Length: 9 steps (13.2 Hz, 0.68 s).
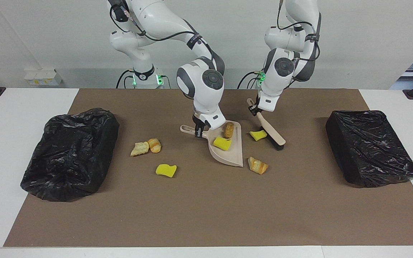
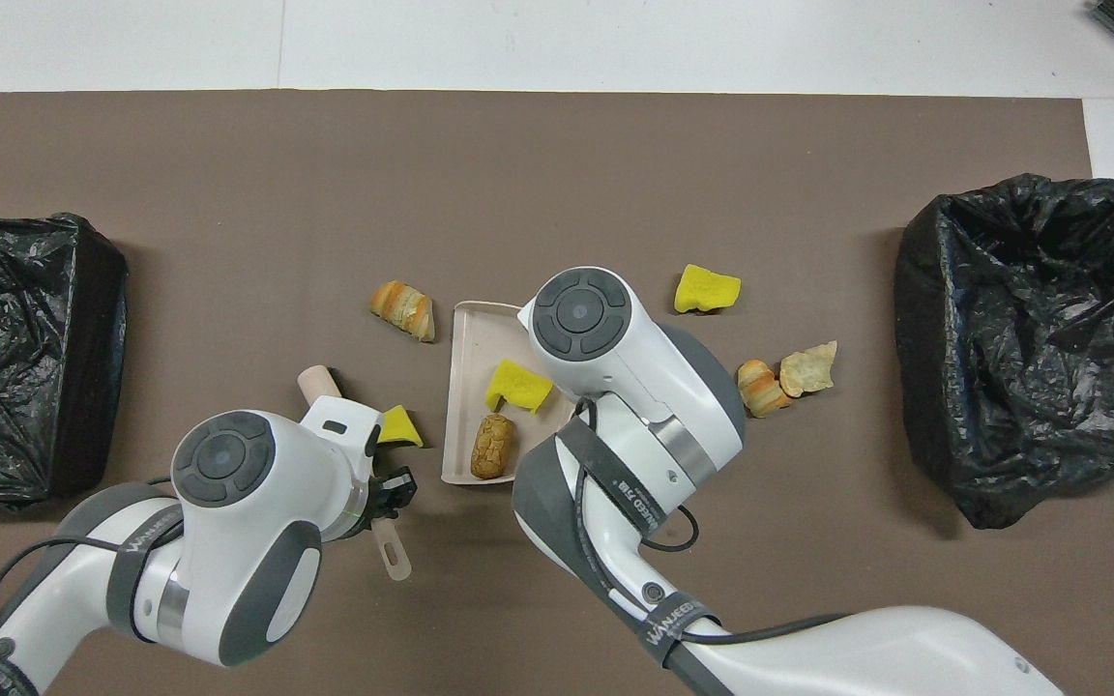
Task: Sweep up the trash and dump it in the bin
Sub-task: 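Sweep the remaining pieces toward the dustpan with the left gripper's brush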
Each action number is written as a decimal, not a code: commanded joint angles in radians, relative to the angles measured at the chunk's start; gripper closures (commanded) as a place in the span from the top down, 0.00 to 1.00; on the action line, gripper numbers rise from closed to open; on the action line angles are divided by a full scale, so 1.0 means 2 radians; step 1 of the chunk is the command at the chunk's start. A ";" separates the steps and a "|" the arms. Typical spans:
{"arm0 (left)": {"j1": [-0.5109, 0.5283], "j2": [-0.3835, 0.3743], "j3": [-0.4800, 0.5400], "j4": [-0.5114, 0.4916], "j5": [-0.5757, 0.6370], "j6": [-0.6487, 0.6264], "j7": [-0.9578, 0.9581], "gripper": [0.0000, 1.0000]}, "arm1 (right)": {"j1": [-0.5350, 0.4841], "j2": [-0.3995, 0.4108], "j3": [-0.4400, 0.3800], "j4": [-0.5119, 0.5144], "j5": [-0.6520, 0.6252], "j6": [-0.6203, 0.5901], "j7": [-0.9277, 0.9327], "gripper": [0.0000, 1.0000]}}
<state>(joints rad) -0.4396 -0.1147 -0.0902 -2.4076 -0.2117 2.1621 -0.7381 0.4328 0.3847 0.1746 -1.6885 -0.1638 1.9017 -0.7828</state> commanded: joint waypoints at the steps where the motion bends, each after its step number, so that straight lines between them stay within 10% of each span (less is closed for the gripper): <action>1: -0.049 0.005 0.005 0.007 -0.022 0.023 0.040 0.00 | -0.009 0.000 0.005 -0.003 -0.015 -0.004 0.011 0.00; 9: -0.076 0.019 0.011 0.071 -0.023 -0.045 0.095 0.00 | -0.015 0.000 0.005 -0.004 -0.015 -0.007 0.011 0.00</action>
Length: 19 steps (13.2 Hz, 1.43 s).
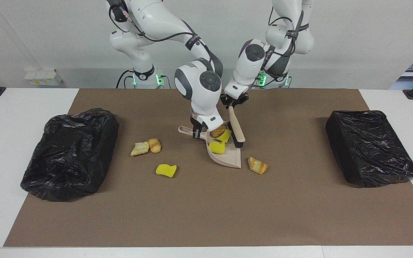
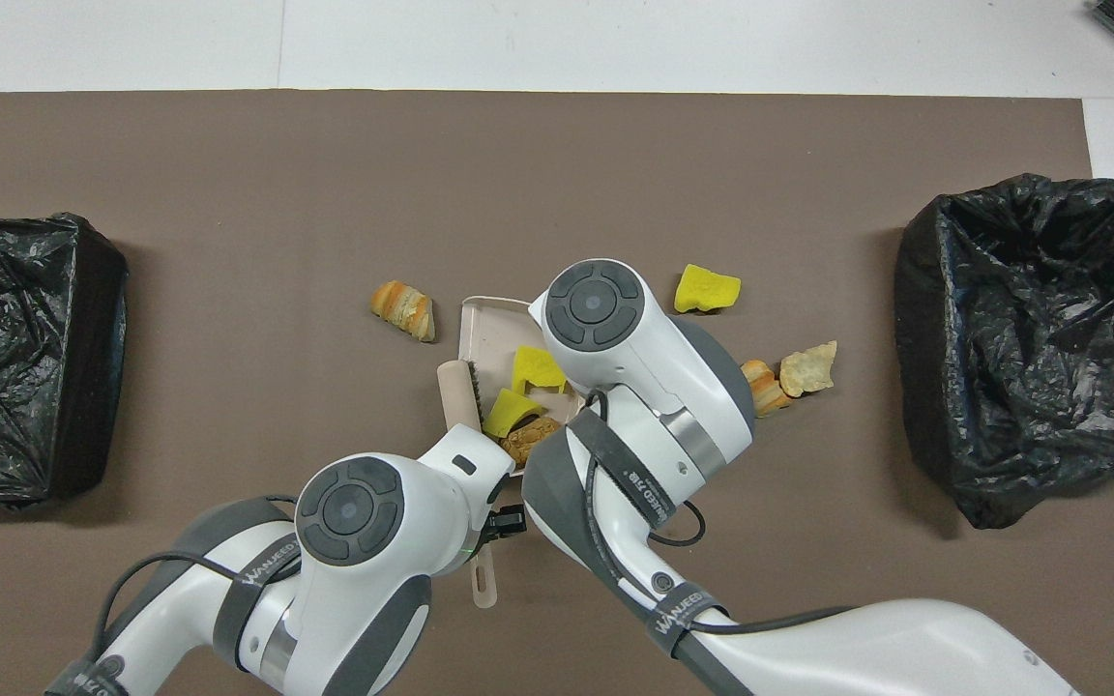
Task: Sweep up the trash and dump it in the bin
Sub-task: 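Sweep the remaining pieces toward the dustpan with the left gripper's brush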
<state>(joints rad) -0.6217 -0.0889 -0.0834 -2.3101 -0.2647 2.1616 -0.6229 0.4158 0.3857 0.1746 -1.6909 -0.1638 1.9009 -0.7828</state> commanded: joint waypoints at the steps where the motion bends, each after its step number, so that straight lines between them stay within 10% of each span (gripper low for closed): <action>1: 0.034 0.007 0.007 0.031 0.018 -0.068 0.067 0.00 | -0.006 0.000 0.004 -0.003 -0.015 -0.006 0.011 0.00; 8: 0.131 0.030 0.007 0.049 0.156 -0.051 0.228 0.00 | -0.007 0.000 0.004 -0.002 -0.016 -0.009 0.011 0.00; 13: 0.199 0.131 0.007 0.149 0.228 -0.033 0.293 0.00 | -0.005 -0.001 0.004 -0.002 -0.016 -0.012 0.011 0.00; 19: 0.197 0.107 0.002 0.098 0.234 -0.024 0.360 0.00 | -0.005 -0.001 0.004 -0.002 -0.016 -0.012 0.012 0.00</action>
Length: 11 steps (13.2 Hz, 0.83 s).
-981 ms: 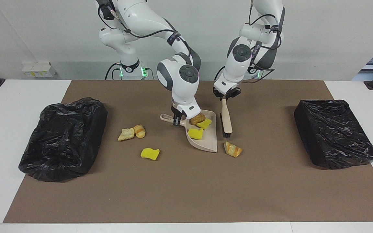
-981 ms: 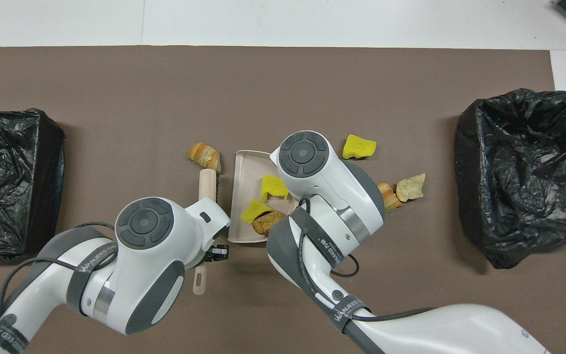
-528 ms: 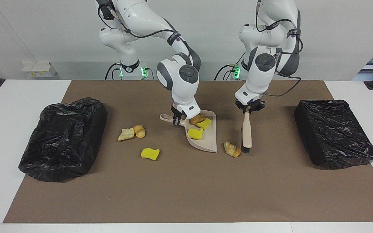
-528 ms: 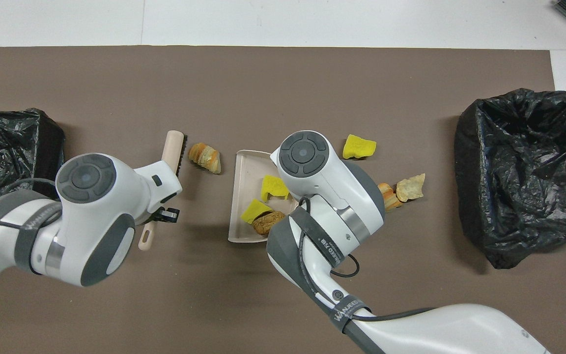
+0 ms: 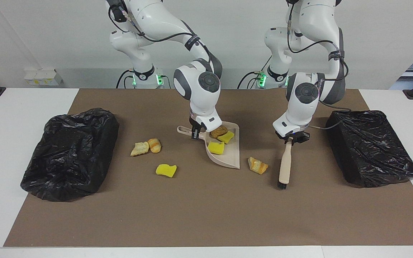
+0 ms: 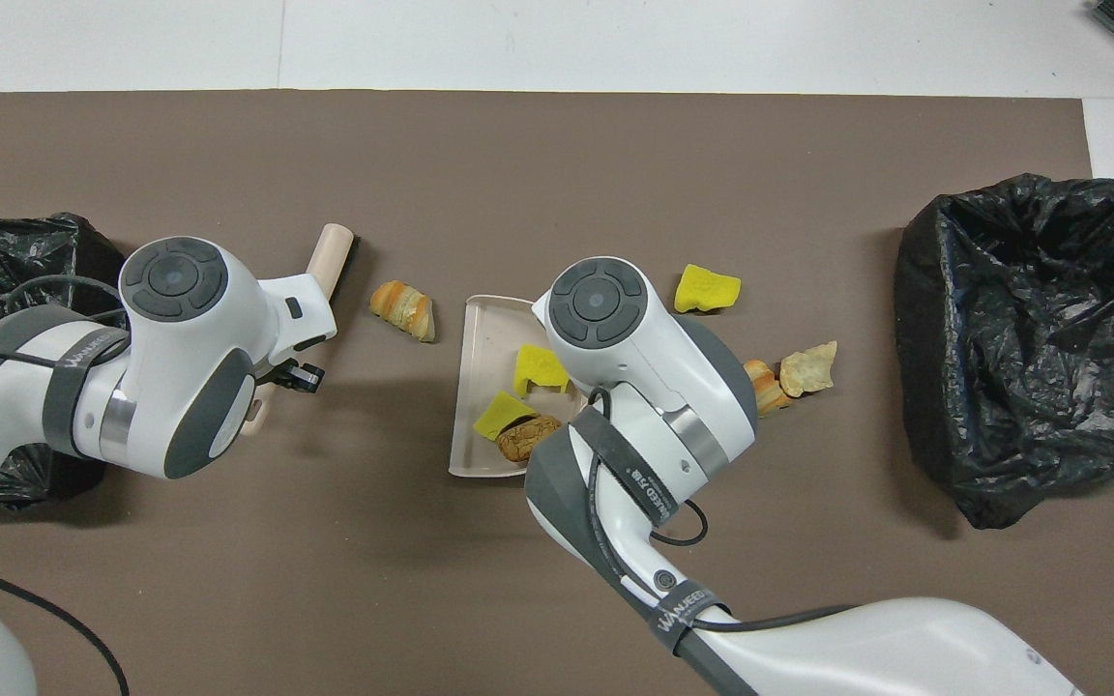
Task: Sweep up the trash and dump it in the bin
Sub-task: 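Sweep the remaining pieces toward the dustpan with the left gripper's brush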
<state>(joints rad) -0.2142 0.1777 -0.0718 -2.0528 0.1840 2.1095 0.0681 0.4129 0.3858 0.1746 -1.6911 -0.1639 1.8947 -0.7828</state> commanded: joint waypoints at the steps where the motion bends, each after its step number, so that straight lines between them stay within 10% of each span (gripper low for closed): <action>1: -0.017 -0.037 -0.004 -0.048 0.005 0.004 0.037 0.00 | -0.003 -0.001 0.004 -0.003 -0.016 -0.009 0.012 0.00; 11: -0.136 -0.073 -0.002 -0.086 -0.080 0.004 0.003 0.00 | -0.017 -0.003 0.005 -0.010 -0.016 -0.009 -0.010 0.00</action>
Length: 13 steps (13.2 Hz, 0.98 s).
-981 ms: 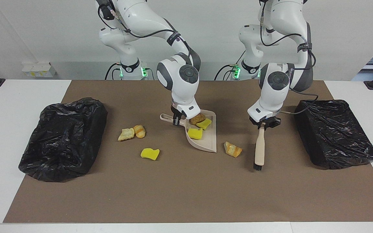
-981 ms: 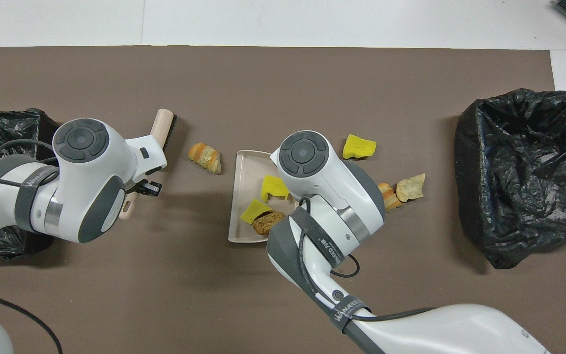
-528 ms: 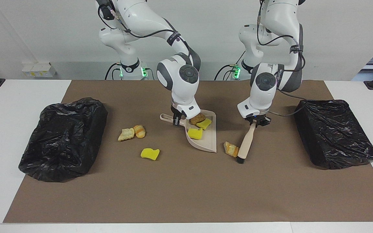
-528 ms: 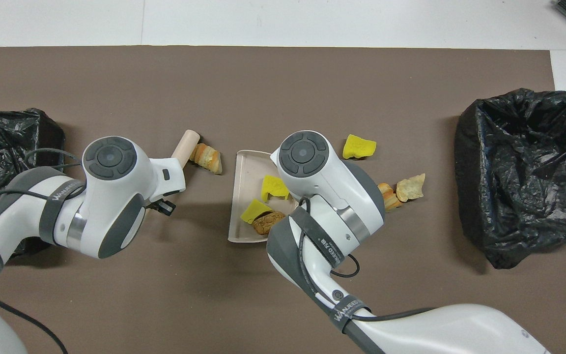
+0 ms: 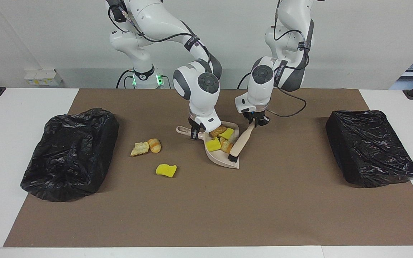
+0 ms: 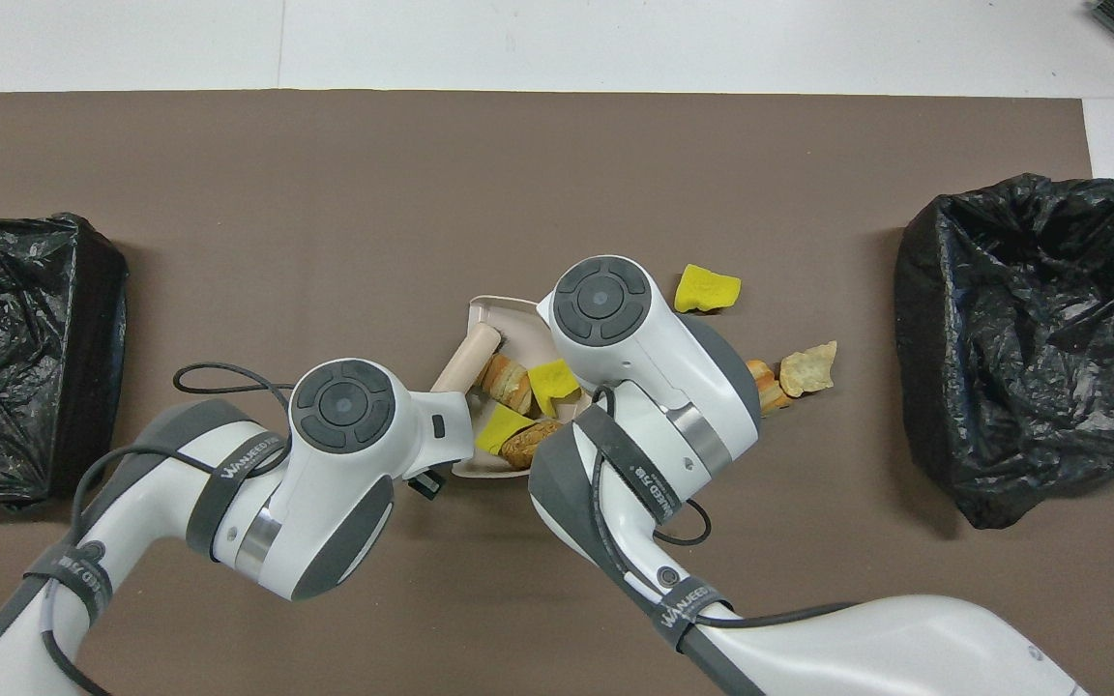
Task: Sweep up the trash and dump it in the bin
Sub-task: 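Carry the loaded dustpan to the black bin with the right gripper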
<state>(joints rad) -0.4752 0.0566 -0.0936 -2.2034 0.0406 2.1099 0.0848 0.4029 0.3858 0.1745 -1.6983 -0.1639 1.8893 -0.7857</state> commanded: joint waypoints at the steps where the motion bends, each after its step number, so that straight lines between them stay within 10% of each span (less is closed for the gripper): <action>1: -0.002 -0.011 0.011 -0.007 -0.008 -0.002 -0.008 0.00 | -0.017 -0.004 0.005 -0.005 -0.016 -0.006 -0.020 0.00; 8: 0.001 -0.011 0.009 0.024 -0.006 -0.108 -0.163 0.00 | -0.090 -0.072 0.006 0.003 0.014 -0.043 -0.177 0.00; 13: -0.108 -0.044 0.008 -0.004 -0.008 -0.099 -0.355 0.00 | -0.164 -0.113 0.006 0.035 0.014 -0.101 -0.276 0.00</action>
<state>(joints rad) -0.5990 0.0354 -0.0893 -2.1595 0.0325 1.9092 -0.4814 0.1371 0.1860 0.1737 -1.6454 -0.1582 1.7234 -1.2630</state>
